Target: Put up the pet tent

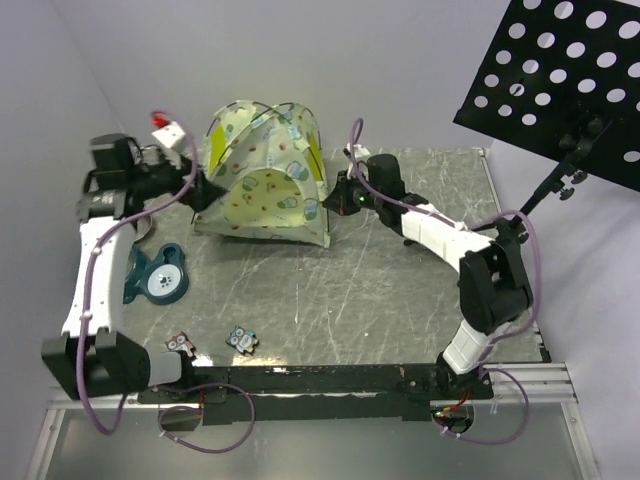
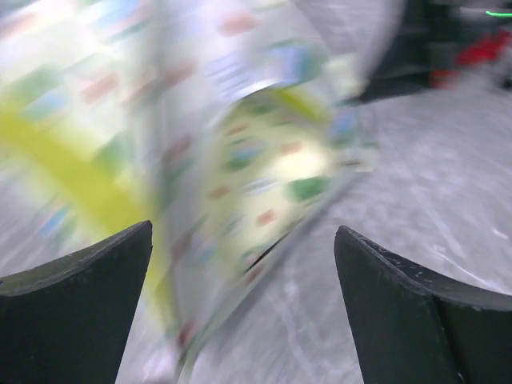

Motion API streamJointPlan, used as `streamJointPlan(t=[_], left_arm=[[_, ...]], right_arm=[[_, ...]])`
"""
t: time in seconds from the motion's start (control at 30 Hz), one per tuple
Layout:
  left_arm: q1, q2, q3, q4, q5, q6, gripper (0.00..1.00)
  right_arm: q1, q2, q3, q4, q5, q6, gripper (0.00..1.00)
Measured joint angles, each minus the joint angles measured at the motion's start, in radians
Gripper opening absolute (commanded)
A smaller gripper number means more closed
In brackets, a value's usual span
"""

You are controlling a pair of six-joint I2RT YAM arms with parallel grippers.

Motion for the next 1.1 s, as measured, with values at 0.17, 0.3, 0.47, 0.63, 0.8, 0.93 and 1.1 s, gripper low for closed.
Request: streamJointPlan(t=[0.17,0.3,0.47,0.63,0.8,0.93,1.1], left_arm=[[0.139,-0.048,-0.005,-0.068,-0.159,-0.052,0.97],[0.194,-0.011,-0.104,-0.111,-0.214,-0.047,0.93],[0.149,0.077,-0.187,-0.13,-0.217,-0.065,0.84],[0.047,0.179,-0.187,-0.044,-0.22,-0.103,0.85],[0.039,0.254,-0.122,-0.02,-0.231,-0.15,0.94],[0.058,0.259,-0.025,-0.069,-0.246,-0.142,1.0],[0.133,0.256,0.134,-0.203,-0.286,-0.123,1.0]], right_arm=[[0.021,-0.108,-0.098,-0.011,0.14,0.035,0.0],[0.064,-0.186,-0.195,-0.014,0.222,0.045,0.0],[0.102,-0.215,-0.258,-0.019,0.267,0.04,0.0],[0.085,-0.212,-0.252,-0.03,0.313,0.008,0.08],[0.022,-0.192,-0.193,-0.061,0.341,-0.033,0.6],[-0.011,-0.208,-0.179,-0.095,0.327,-0.068,0.91],[-0.012,-0.351,-0.208,-0.192,0.239,-0.117,1.0]])
